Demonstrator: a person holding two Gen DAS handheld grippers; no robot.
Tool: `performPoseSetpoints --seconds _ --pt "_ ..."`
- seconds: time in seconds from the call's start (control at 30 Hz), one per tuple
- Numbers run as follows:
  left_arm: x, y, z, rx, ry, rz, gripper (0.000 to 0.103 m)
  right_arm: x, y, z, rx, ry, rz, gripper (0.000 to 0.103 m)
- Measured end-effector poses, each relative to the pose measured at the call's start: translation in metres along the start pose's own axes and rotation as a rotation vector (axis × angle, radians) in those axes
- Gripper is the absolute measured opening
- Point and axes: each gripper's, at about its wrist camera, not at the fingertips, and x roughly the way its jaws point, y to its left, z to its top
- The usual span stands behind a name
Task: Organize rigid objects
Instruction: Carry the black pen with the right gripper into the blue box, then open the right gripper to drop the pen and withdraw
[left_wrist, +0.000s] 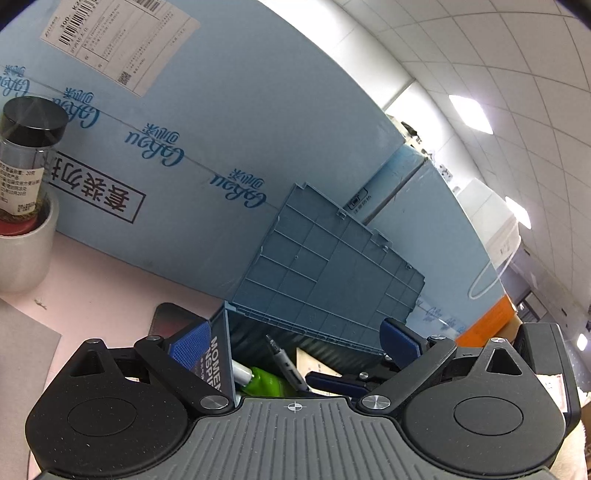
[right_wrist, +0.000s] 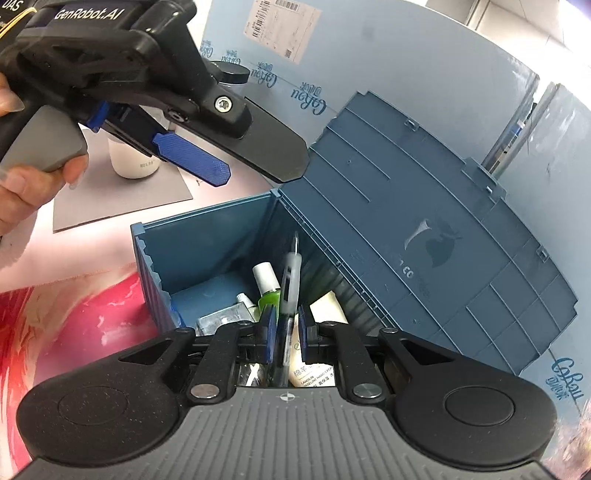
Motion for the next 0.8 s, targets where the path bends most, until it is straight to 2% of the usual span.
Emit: performPoseSetpoints --seconds 0.13,0.3,0.53,0.67,0.73,0.77,0.8 --pt "0.001 -0.002 -0.001 0.008 0.006 -0.003 0.099 0.001 0.001 -0.001 0.002 -0.004 -0.014 0.016" --pt "0.002 -0.003 -0.001 0.012 0.009 -0.004 0.100 -0.010 0.000 -0.003 0.019 -0.037 -0.035 0.033" --pt "0.001 -0.002 -0.001 0.009 0.008 -0.006 0.100 -0.036 -0.003 -0.009 0.070 -0.132 -0.057 0.051" --pt "0.002 -0.004 -0.001 0.017 0.009 -0.010 0.100 -0.050 -0.004 -0.014 0.103 -0.181 -0.097 0.062" --pt "0.002 -0.006 -0.001 0.023 0.009 -0.014 0.100 -0.056 0.001 -0.016 0.114 -0.229 -0.159 0.076" --pt "0.002 -0.007 -0.001 0.027 0.009 -0.013 0.100 -0.061 0.005 -0.017 0.111 -0.273 -0.203 0.089" --pt "0.002 -0.007 -0.002 0.031 0.008 -0.010 0.100 -0.066 0.010 -0.019 0.110 -0.325 -0.242 0.095"
